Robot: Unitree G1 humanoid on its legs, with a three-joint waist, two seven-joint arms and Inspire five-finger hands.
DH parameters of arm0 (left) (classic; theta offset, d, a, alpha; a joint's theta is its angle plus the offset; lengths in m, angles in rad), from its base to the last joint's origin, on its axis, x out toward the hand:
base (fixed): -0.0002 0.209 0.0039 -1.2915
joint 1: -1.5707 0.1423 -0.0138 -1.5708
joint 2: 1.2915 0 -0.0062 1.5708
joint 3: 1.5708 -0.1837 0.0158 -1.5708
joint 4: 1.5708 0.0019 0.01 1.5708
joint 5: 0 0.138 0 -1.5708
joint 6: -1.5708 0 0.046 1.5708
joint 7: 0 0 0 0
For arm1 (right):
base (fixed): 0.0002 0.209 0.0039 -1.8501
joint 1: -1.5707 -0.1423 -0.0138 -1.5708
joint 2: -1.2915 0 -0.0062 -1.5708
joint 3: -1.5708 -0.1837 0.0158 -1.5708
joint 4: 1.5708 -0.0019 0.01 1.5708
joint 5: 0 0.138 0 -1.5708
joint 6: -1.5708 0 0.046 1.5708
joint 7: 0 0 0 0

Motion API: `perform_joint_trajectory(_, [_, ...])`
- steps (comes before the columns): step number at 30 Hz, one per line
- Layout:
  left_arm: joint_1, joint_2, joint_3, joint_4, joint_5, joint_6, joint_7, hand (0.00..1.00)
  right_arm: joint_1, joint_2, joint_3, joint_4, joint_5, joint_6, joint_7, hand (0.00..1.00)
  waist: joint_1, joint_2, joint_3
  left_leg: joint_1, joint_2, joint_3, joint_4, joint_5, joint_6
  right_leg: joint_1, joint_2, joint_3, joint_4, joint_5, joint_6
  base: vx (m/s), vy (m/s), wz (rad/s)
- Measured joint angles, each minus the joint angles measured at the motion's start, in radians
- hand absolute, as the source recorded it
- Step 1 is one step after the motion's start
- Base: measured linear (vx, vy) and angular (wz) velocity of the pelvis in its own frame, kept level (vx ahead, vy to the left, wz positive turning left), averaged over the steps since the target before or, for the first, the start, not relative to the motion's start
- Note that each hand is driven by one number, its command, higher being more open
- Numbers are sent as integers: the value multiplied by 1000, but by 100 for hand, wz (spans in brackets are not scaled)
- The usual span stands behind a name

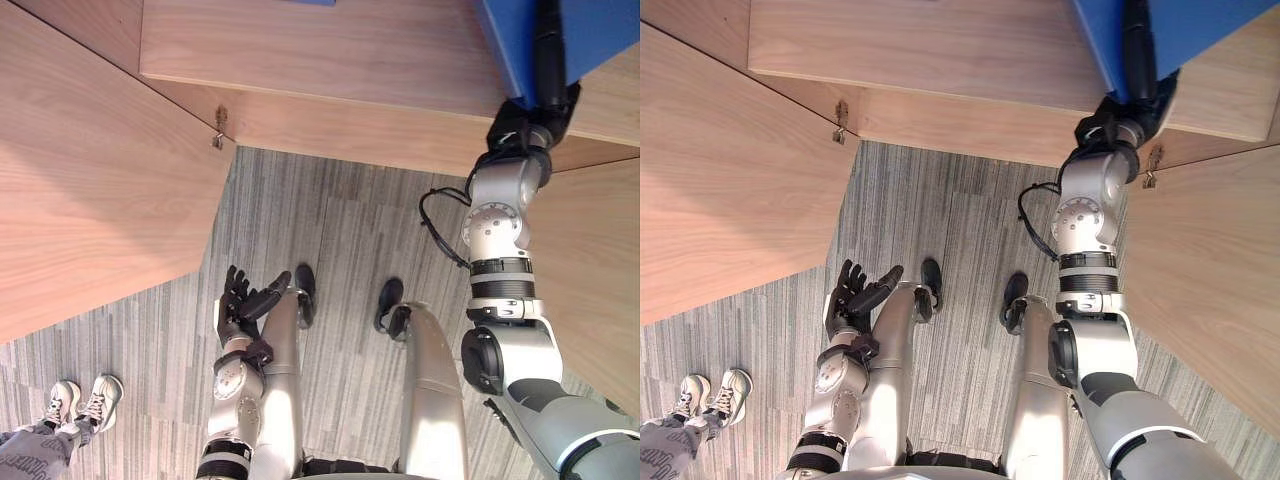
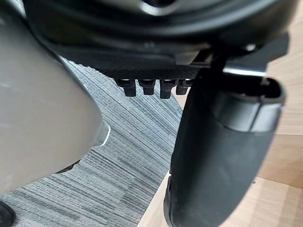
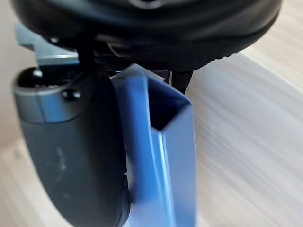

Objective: Walk over to the cabinet, pick up the folder, carry it to the office cabinet, place the folder inside the office cabinet, then close the office cabinet door

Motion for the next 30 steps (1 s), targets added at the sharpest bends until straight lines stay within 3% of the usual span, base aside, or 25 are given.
perform_joint_trajectory(8, [-22,24,0,108,-6,-4,-7,100,-67,-36,207,21,-118,79,133,100,-20,4,-11,55,0,20,-50,15,4,45,1,3,-51,30,-5,-23,-21,-3])
perform_joint_trajectory(18, [-51,37,1,181,-20,-21,-31,100,-109,-78,340,120,-262,111,241,100,-19,3,-20,78,-1,39,-82,26,8,64,1,9,-85,53,1,-10,-14,-2])
perform_joint_trajectory(19, [-56,41,1,191,-20,-23,-35,100,-109,-93,356,133,-280,118,250,0,-19,3,-20,78,-2,40,-85,29,9,64,1,10,-89,56,1,0,0,0])
perform_joint_trajectory(26, [-69,57,0,225,-20,-25,-50,100,-107,-168,417,217,-440,141,303,0,-21,2,-20,79,-8,42,-113,53,12,64,0,8,-113,77,1,-32,-31,1])
perform_joint_trajectory(30, [-84,71,1,261,-20,-24,-55,100,-103,-175,417,231,-440,141,316,0,-23,2,-22,78,-8,41,-113,57,12,64,-1,6,-113,80,0,-43,-35,1])
